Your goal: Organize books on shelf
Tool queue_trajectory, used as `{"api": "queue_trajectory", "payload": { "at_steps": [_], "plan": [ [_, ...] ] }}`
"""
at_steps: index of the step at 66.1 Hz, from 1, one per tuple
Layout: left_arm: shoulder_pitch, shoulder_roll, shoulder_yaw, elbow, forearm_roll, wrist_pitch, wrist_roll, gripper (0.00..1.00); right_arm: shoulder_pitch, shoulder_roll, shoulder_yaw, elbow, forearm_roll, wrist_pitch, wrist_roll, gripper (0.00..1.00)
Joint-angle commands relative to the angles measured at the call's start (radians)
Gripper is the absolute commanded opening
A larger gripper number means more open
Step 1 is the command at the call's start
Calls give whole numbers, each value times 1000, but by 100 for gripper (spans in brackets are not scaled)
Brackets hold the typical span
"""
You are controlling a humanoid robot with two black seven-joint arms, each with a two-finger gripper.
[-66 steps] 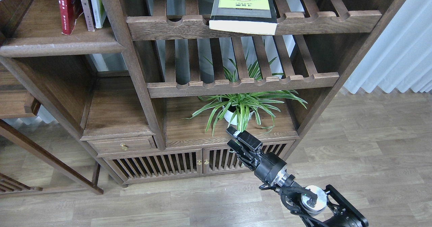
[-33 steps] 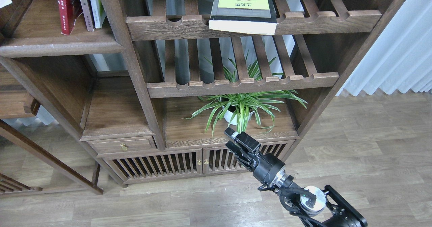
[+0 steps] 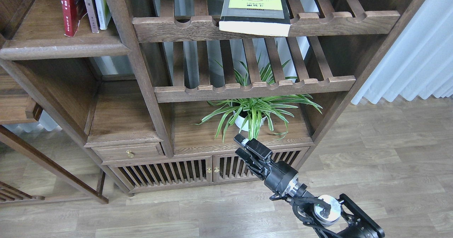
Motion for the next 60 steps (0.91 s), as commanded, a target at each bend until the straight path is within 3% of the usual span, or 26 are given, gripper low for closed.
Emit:
{"api": "queue_trajectory", "payload": {
  "at_steps": [1, 19, 30, 47, 55, 60],
  "plan": [
    [-5, -34, -4, 3, 12, 0, -3, 7, 0, 0, -1, 4, 1, 1, 1, 81],
    [-6, -63, -40, 44, 54, 0, -22, 6, 6, 0, -1, 4, 1, 1, 1, 81],
    [-6, -106, -50, 49, 74, 0, -118, 6, 8, 0, -13, 7, 1, 2, 1, 81],
    [-6, -180, -53, 52, 161, 0, -233, 6, 11, 0, -22, 25, 2, 2, 4, 81],
    [-6, -210, -53, 52, 183, 0, -258, 6, 11, 0, -40, 28, 4, 4, 6, 81],
    [-6, -224, -63, 50, 198, 70, -272, 6, 12, 0, -44, 30, 2, 4, 4, 80]
  ]
}}
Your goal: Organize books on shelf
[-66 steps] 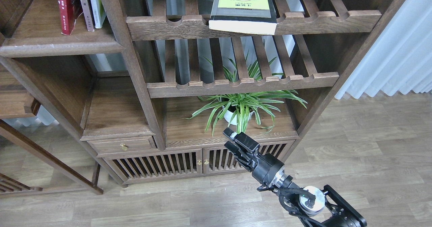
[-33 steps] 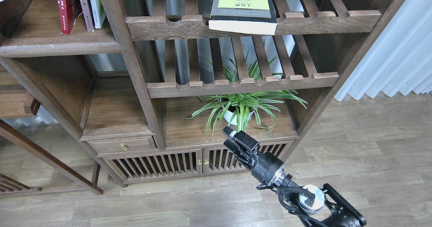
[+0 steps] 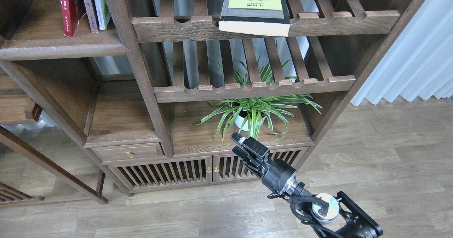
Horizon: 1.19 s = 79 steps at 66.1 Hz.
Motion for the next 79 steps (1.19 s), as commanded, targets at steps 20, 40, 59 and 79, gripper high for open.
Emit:
{"api": "queue_trajectory", "payload": {
  "at_steps": [20, 40, 59, 79],
  "plan": [
    [2, -100, -15, -1, 41, 357, -81, 7, 8, 0, -65, 15, 1, 1, 1, 80],
    [3, -249, -48, -4, 90, 598, -104, 8, 8, 0, -75, 23, 2, 3, 1, 80],
    [3, -308, -51, -2, 115, 758, -122, 7, 8, 0, -93, 23, 2, 3, 1, 80],
    [60, -379, -51, 4, 150, 788, -188, 9, 8, 0, -93, 28, 2, 10, 1, 80]
  ]
}}
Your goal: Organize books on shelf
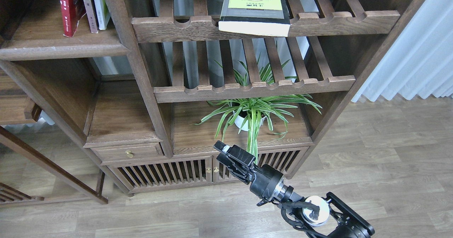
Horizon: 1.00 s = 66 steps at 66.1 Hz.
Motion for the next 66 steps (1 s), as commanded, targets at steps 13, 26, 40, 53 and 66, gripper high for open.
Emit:
{"api": "queue_trajectory", "payload": {
  "at_steps": [13, 26, 40, 53, 66],
  "plan": [
    [69, -10, 1, 0, 51, -14, -13, 10, 0, 0, 1, 3, 0, 2, 0, 80],
    [116, -10, 0, 2, 108, -42, -27, 13, -2, 0, 1, 3, 0, 2, 0, 80],
    [156, -11, 1, 14, 122, -71, -58, 14, -3, 0, -1, 5, 0, 3, 0, 80],
    [156, -45, -2, 83, 188, -71, -87, 48, -3, 0, -1, 5, -2, 5, 0, 80],
    [161, -54, -3, 94, 209, -79, -99, 62, -3, 0, -1, 5, -2, 3, 0, 80]
  ]
}}
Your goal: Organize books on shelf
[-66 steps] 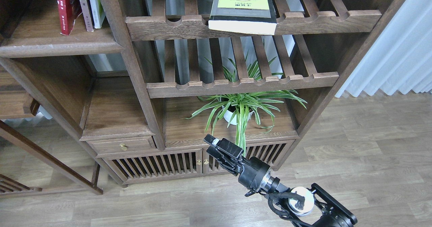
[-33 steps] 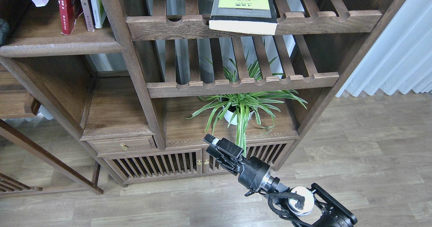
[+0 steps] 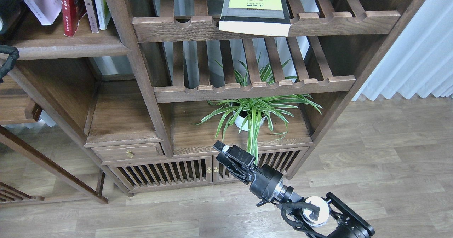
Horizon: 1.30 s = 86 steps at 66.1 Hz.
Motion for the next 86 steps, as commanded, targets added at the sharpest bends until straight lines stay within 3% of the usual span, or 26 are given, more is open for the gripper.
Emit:
{"api": "queue_trajectory", "payload": {
  "at_steps": [1, 19, 63, 86],
  "plan": [
    [1, -6, -3, 2, 9, -7, -9, 63, 1, 0, 0, 0, -1, 0, 0, 80],
    [1, -41, -61, -5, 12, -7, -36, 70, 0, 0, -8, 0, -1, 0, 0, 81],
    [-2, -167, -251, 2, 57, -7, -36, 84, 0, 0, -23, 0, -1, 1, 0, 81],
    [-6, -163, -339, -14, 57, -36, -35, 90, 0, 0, -21, 0, -1, 1, 0, 81]
  ]
}}
